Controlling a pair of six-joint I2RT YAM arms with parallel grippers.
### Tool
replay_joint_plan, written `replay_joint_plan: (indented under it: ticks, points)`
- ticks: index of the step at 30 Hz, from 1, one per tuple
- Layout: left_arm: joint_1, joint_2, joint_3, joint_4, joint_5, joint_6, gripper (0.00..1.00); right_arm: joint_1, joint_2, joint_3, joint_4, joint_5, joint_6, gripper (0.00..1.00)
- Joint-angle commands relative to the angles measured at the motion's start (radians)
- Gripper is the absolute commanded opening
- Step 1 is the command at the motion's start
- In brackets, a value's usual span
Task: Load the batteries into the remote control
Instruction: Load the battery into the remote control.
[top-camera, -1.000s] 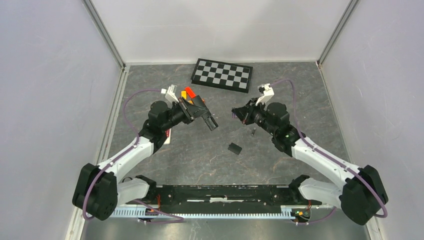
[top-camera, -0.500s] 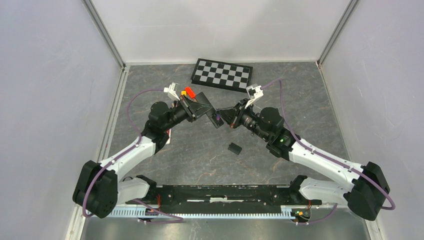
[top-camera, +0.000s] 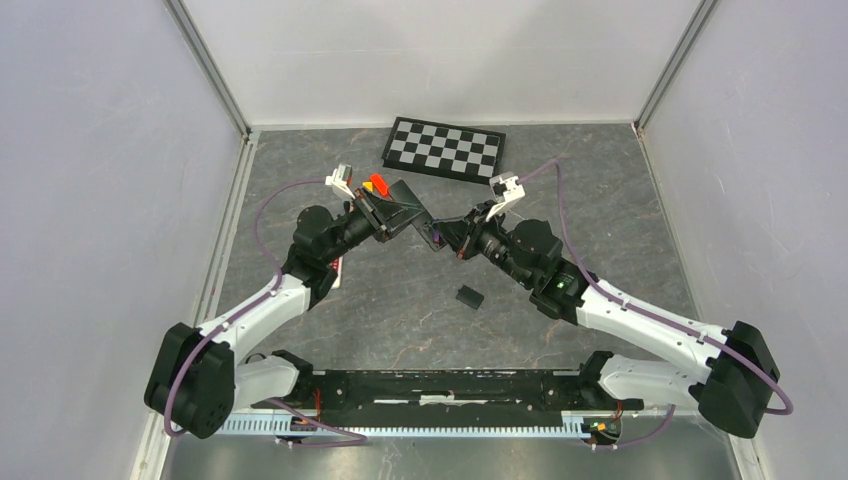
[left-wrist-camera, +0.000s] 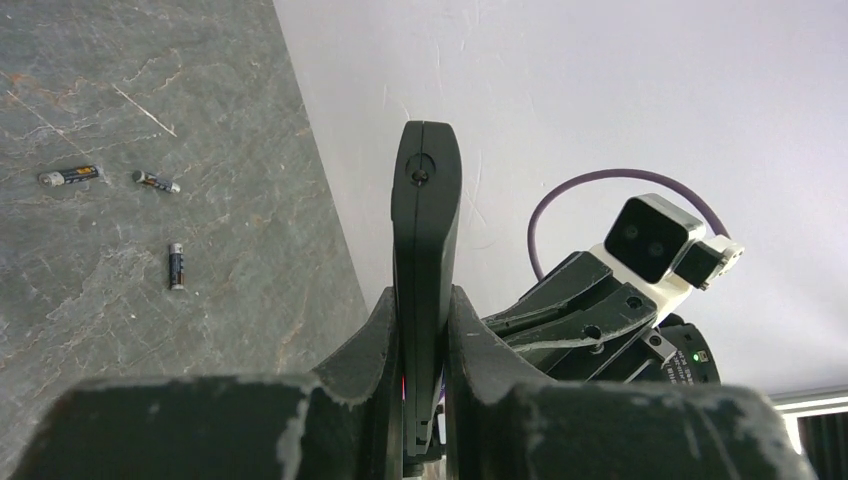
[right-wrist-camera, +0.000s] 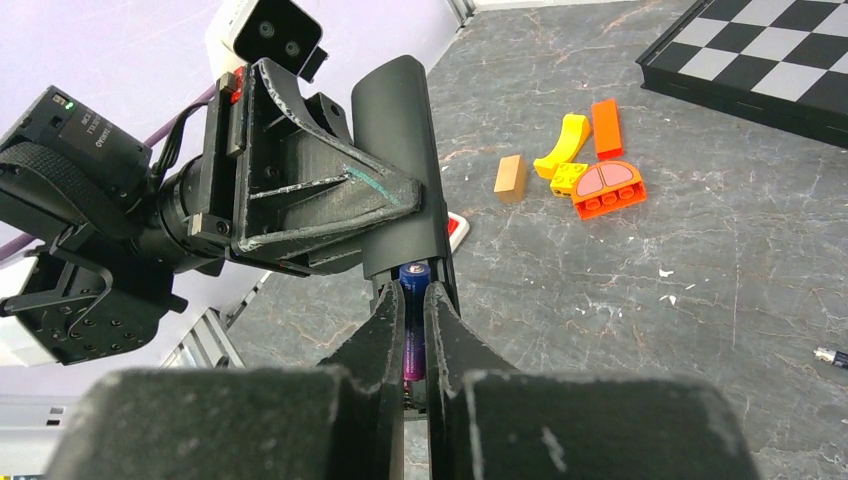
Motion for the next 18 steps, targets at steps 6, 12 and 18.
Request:
replay_joint_plan:
  ticks: [6,12,18]
  points:
    - [-0.003,-0.002,0.008,0.103,0.015,-0.050,0.02,0.009,-0.024,0.002,0.004,0.034,0.017,0.00]
    - [-0.004,-0.016,0.015,0.058,0.022,0.015,0.02,0.009,-0.023,0.031,-0.023,0.047,0.014,0.00]
    - [-0.003,-0.027,0.031,0.018,0.034,0.073,0.02,0.009,-0.007,0.081,-0.093,0.053,0.016,0.00]
